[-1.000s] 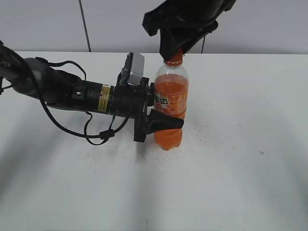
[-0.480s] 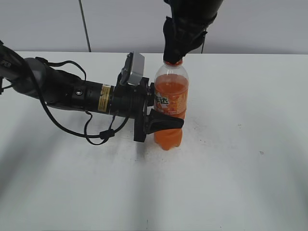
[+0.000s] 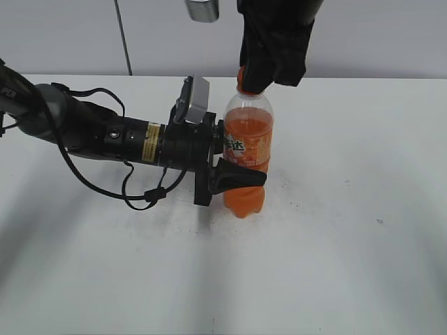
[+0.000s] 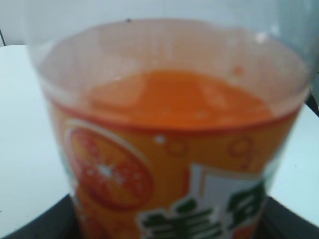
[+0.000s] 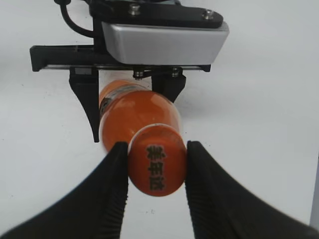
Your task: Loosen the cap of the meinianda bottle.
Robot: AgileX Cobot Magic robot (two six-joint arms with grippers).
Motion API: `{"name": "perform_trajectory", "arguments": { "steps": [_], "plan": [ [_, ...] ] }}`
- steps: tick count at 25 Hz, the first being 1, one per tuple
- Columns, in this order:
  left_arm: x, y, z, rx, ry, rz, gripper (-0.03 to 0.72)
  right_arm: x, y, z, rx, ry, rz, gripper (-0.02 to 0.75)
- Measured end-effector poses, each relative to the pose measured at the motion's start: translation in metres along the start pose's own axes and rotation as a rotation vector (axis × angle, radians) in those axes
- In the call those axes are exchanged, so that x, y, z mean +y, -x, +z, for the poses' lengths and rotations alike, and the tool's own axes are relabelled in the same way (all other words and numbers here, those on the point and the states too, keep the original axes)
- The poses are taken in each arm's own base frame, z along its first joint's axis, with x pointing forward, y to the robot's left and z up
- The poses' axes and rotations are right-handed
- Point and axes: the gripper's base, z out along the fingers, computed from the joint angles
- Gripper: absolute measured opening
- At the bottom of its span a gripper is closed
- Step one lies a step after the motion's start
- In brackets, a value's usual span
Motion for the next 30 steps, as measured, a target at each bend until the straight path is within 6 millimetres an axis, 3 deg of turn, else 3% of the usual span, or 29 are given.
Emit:
{"name": "perform_trajectory", "arguments": {
  "steps": [7, 17, 23, 30],
  "plan": [
    [0.000, 0.000, 0.000, 0.000, 0.000, 0.000, 0.416, -0.001, 0.000, -0.002, 0.000, -0.003, -0.084, 0.269],
    [-0.001, 0.000, -0.001, 0.000, -0.016, 0.009, 0.416, -0.009, 0.006, -0.015, -0.030, -0.048, -0.044, 0.269],
    [-0.001, 0.000, -0.001, -0.001, -0.016, 0.010, 0.416, -0.008, 0.006, -0.025, -0.048, -0.066, 0.121, 0.269],
    [-0.001, 0.000, -0.001, -0.001, -0.016, 0.010, 0.416, -0.007, -0.002, -0.057, -0.075, -0.150, 0.600, 0.269]
  ]
}}
